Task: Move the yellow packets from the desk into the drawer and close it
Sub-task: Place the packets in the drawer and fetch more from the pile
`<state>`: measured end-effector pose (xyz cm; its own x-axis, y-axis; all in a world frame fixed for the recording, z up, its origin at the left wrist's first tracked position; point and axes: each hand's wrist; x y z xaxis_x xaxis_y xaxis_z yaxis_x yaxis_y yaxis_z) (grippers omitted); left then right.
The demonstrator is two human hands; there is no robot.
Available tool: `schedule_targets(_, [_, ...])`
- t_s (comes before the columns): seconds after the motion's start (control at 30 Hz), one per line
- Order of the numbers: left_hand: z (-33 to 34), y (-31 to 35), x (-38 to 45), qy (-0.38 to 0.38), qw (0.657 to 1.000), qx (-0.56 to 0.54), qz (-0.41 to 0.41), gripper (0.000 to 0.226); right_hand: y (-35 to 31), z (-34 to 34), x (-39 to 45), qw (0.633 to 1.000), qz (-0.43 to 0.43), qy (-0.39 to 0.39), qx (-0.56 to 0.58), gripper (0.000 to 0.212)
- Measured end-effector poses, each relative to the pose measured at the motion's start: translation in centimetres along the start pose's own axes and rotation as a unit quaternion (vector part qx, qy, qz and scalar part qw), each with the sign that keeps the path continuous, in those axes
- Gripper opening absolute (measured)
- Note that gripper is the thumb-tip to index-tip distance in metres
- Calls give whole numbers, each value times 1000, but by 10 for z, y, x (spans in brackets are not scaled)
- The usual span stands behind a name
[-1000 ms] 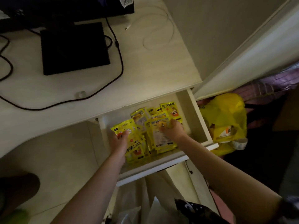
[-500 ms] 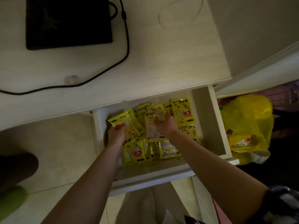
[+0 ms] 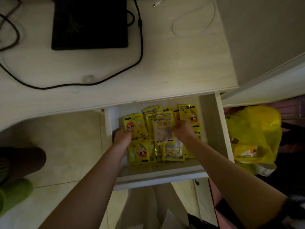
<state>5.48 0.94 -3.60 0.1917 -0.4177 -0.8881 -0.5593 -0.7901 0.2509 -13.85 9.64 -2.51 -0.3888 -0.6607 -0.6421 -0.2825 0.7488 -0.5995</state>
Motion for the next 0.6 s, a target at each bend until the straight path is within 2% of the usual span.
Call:
schedule_targets(0.1, [-7,-1,-14,-2,998,63,25,20,-4,-15,-14,999,-11,-5,-36,35])
schedule_targets(0.2, [-15,-2,-37,-9,992,103,70,36,-14,-28,-34,998,-34,-3,-52,33])
schedule_targets(0.37, [-32,-14,-80,0,984,134,114,33,-36,-42,-75,989,-121,-13,-88,35])
schedule_targets(0.6, [-68,-48,-138,103,966,135,195,29,-73,-27,-124,945,-261,-50,-190,32])
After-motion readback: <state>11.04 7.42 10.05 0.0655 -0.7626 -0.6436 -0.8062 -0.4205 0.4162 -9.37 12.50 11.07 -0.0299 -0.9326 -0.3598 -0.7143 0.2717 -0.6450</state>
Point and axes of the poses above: each hand's wrist, its own x-axis towards the middle knuckle, its own z-axis out of the palm, y = z × x, and after that the axes turned 14 degrees about -z, right-handed
